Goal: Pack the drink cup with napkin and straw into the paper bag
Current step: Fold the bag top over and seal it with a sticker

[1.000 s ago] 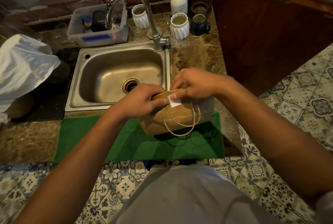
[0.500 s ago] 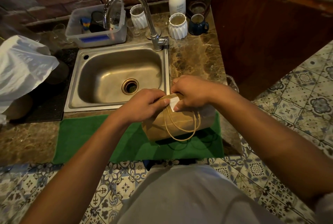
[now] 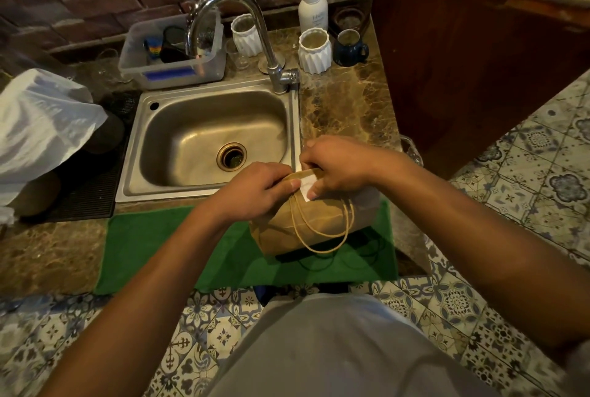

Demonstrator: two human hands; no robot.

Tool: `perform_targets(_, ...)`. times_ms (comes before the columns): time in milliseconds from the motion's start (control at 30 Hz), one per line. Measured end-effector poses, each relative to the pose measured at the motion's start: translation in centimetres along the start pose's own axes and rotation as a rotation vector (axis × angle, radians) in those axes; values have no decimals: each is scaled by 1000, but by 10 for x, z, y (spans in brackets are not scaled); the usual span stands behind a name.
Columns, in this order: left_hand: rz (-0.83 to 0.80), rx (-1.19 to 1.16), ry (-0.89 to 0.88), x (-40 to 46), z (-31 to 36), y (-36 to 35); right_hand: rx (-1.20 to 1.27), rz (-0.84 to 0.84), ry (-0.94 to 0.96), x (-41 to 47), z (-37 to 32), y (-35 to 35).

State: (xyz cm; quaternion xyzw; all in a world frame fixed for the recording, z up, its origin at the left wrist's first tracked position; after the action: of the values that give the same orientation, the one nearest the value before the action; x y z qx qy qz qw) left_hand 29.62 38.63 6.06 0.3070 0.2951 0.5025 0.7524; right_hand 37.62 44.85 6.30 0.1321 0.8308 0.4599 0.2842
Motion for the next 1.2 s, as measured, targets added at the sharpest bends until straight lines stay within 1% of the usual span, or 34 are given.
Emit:
perform_targets(267, 12, 0, 11, -1, -2, -2, 30, 111, -5, 1, -3, 4)
perform_targets(500, 22, -20, 19, 1, 1, -2, 56, 0, -54, 2, 11, 0)
perform_targets(700, 34, 23, -4, 4, 2, 1, -14, 88, -59, 5, 1, 0)
perform_targets(767, 41, 25, -7, 3, 0, 1, 1, 73, -70, 6, 4, -3)
perform_targets(933, 55, 8, 11, 1, -2, -2, 56, -22, -66, 2, 12, -1)
perform_targets(1100, 50, 2, 23, 1, -3, -4, 34, 68, -74, 3, 7, 0)
perform_targets(1200, 37, -17, 30, -2, -7, -5, 41, 54, -61, 3, 4, -4)
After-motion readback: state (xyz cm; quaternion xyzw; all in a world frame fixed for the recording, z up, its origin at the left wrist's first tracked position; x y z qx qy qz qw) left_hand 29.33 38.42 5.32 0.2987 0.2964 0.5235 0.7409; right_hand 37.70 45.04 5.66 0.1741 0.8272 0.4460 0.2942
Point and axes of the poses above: each hand's wrist, its own x-axis towards the middle knuckle, its own y-axis out of the back of the hand, z = x × y, the point moved 9 cm from there along x, towards the middle knuckle, and after that the axes turned 8 degrees about -y, right-handed, at the moved point
